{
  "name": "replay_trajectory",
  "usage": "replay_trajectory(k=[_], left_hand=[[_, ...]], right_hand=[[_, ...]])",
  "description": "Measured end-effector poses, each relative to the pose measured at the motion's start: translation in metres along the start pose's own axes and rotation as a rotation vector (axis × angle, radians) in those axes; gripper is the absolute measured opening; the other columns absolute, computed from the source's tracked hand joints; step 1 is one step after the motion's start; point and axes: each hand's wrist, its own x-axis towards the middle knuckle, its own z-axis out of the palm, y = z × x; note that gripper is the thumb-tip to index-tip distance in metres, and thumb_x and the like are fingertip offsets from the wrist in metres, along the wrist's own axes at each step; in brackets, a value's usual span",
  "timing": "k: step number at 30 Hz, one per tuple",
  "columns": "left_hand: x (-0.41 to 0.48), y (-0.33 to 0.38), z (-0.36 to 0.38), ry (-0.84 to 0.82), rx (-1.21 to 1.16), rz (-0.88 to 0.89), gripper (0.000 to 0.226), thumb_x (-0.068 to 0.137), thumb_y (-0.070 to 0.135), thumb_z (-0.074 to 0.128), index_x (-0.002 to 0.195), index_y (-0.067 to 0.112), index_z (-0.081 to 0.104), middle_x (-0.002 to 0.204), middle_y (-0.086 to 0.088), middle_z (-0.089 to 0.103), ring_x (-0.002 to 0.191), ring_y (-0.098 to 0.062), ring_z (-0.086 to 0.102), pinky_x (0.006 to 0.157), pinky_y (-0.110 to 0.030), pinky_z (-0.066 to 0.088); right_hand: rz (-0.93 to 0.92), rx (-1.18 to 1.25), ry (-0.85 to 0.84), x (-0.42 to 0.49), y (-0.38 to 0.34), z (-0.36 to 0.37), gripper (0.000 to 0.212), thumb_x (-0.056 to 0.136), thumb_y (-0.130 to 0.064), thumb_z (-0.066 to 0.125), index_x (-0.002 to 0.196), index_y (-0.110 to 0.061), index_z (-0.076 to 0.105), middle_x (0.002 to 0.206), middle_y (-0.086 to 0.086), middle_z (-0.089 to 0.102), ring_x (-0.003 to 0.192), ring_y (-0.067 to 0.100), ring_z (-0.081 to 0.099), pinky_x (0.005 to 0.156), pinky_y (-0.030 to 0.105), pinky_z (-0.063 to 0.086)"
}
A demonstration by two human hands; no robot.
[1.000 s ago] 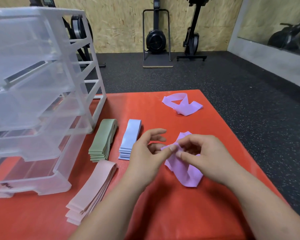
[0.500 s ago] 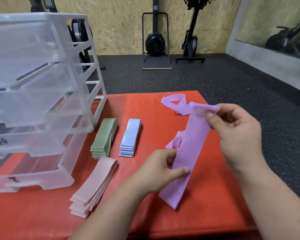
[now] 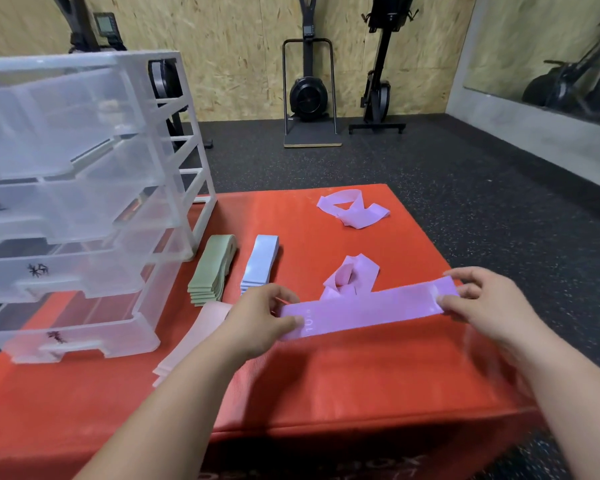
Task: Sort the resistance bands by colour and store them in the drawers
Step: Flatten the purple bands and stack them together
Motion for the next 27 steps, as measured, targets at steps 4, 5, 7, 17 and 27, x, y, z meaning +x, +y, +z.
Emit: replay_trajectory(k=[4, 5, 7, 17, 27], left_hand=[[-0.011, -0.005, -0.005, 0.046, -0.010, -0.044, 0.028, 0.083, 0.008, 0.084, 0.104, 0.024, 0.073, 0.088, -0.009, 0.074, 0.067, -0.022, 0.071, 0.077, -0.054, 0.065], [-0.013, -0.009, -0.005, 0.045, 0.021, -0.049, 0.029, 0.082, 0.009, 0.084, 0.103, 0.026, 0.073, 0.089, -0.009, 0.074, 0.067, -0.022, 0.071, 0.075, -0.053, 0.065], [-0.017, -0.014, -0.004, 0.047, 0.122, -0.046, 0.029, 0.081, 0.014, 0.085, 0.101, 0.032, 0.072, 0.092, -0.004, 0.073, 0.069, -0.022, 0.071, 0.075, -0.048, 0.063], [-0.026, -0.019, 0.003, 0.068, 0.756, 0.143, 0.047, 0.083, 0.023, 0.070, 0.129, 0.034, 0.064, 0.113, 0.007, 0.065, 0.109, -0.020, 0.061, 0.088, -0.036, 0.052], [-0.003, -0.005, 0.014, 0.132, 0.607, 0.215, 0.042, 0.086, 0.031, 0.074, 0.127, 0.036, 0.065, 0.111, 0.013, 0.061, 0.111, -0.016, 0.059, 0.088, -0.036, 0.052]], right_hand=[[-0.026, -0.224, -0.068, -0.008, 0.008, 0.004, 0.036, 0.074, -0.012, 0.081, 0.104, -0.030, 0.071, 0.072, -0.003, 0.077, 0.071, 0.026, 0.073, 0.077, 0.042, 0.059], [-0.034, -0.307, -0.108, -0.010, 0.009, 0.006, 0.036, 0.074, -0.016, 0.082, 0.104, -0.031, 0.071, 0.071, -0.005, 0.075, 0.069, 0.021, 0.071, 0.071, 0.036, 0.056], [-0.041, -0.450, -0.182, -0.014, 0.009, 0.008, 0.036, 0.073, -0.019, 0.082, 0.104, -0.033, 0.070, 0.070, -0.008, 0.072, 0.057, 0.004, 0.064, 0.061, 0.028, 0.046], [-0.003, -0.836, -0.269, -0.016, 0.018, 0.015, 0.052, 0.062, -0.031, 0.082, 0.111, -0.037, 0.064, 0.095, -0.013, 0.063, 0.090, 0.013, 0.064, 0.084, 0.032, 0.055], [-0.242, -0.688, -0.171, 0.002, -0.003, 0.045, 0.041, 0.081, -0.043, 0.082, 0.120, -0.041, 0.067, 0.109, -0.009, 0.064, 0.095, 0.013, 0.062, 0.089, 0.032, 0.050]])
